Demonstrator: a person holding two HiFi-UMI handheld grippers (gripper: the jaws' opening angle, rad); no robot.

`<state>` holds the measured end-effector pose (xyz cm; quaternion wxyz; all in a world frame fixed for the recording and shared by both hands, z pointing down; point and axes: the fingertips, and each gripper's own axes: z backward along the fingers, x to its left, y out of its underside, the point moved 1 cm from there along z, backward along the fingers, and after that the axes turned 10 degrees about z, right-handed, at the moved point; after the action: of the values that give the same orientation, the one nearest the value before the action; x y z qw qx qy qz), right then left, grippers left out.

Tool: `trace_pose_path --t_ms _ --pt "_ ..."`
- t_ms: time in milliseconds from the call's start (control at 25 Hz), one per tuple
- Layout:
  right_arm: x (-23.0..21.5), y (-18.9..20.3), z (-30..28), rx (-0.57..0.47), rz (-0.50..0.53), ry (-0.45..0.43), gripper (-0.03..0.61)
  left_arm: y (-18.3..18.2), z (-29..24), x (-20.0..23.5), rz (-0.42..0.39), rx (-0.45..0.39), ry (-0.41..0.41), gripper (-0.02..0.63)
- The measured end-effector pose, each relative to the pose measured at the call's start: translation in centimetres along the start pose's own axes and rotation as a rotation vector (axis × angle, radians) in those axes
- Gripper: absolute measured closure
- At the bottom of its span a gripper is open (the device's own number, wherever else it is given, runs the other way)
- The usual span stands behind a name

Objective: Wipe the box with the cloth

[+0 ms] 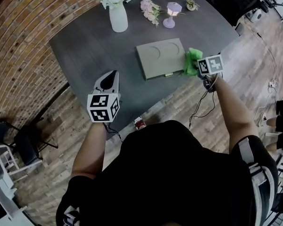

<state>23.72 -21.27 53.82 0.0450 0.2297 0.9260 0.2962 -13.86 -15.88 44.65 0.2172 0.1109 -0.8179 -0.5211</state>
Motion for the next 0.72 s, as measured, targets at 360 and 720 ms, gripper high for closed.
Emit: trace_pose_path --t_ms 360,720 --pt "-1.9 -2.9 8.9 -0.375 0.233 0.064 0.534 -0.1 -2.0 -11.2 -0.058 -0.039 -0.011 0.604" --pt "2.9 -4.8 19.5 -0.793 0.37 -0.033 0.535 -0.7 1.5 -22.6 -0.085 -0.084 -0.067 0.604"
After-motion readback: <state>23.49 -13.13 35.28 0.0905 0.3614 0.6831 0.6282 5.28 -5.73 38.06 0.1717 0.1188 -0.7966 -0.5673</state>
